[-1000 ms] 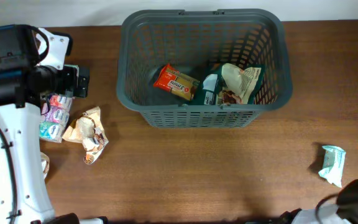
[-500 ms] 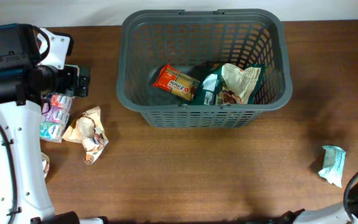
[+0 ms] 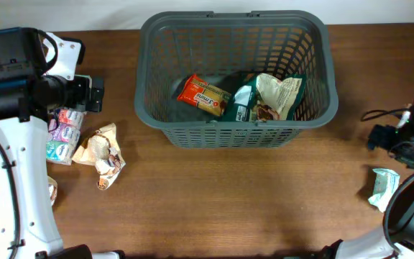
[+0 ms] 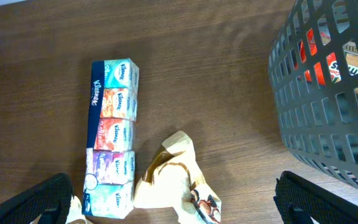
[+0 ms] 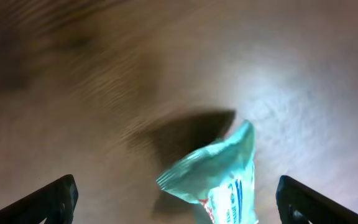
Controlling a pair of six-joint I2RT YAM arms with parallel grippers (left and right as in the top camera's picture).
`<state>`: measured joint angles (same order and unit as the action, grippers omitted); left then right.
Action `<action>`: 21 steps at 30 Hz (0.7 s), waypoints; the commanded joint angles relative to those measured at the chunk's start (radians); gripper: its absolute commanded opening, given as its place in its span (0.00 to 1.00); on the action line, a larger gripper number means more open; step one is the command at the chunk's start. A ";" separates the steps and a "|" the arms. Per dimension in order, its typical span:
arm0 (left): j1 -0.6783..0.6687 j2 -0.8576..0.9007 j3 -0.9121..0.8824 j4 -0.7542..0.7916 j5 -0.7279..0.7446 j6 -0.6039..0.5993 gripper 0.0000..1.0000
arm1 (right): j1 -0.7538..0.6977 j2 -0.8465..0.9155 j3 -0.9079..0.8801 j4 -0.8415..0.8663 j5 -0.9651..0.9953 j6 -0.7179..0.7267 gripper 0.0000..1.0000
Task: Pack container
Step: 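Lower the right gripper onto the mint-green wipes pouch and grasp it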
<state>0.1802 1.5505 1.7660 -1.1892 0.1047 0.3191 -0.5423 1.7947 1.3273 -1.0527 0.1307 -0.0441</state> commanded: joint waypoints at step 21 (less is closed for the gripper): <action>0.006 0.008 -0.002 0.000 0.003 0.013 0.99 | -0.078 -0.010 -0.188 0.011 -0.045 -0.212 0.96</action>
<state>0.1802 1.5505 1.7660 -1.1892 0.1043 0.3191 -0.5983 1.7947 1.1561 -1.0546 0.1116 -0.2817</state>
